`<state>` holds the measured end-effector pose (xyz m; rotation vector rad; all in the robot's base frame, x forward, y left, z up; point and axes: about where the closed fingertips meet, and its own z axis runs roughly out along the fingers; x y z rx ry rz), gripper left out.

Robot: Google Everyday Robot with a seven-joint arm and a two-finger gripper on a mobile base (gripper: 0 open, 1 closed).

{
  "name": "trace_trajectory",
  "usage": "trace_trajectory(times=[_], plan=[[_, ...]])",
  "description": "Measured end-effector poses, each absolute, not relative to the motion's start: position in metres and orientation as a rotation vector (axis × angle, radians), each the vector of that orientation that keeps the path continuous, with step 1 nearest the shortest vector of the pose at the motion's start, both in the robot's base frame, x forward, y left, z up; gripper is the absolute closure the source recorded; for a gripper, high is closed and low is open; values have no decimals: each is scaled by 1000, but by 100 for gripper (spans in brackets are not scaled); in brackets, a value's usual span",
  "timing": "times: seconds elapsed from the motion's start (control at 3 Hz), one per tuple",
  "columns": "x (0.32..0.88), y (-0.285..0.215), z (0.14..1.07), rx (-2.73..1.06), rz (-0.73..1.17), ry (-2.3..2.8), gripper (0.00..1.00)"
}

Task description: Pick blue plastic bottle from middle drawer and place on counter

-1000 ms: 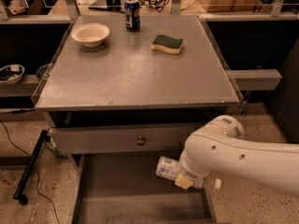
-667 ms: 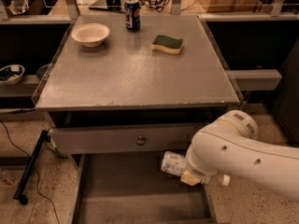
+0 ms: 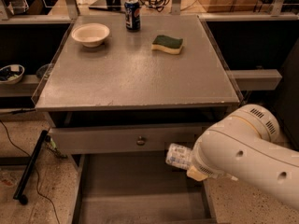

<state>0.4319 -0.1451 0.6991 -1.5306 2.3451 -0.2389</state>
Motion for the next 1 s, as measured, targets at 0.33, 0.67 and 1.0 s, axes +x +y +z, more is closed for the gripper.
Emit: trace_trajectory(times=[0.33,0.67,1.0], plan=[[432,-149,708,-1497,-260,2345,100],[431,-159,730,-1444,-320,2341,100],[428,-164,753,-1420,-384,2323,100]])
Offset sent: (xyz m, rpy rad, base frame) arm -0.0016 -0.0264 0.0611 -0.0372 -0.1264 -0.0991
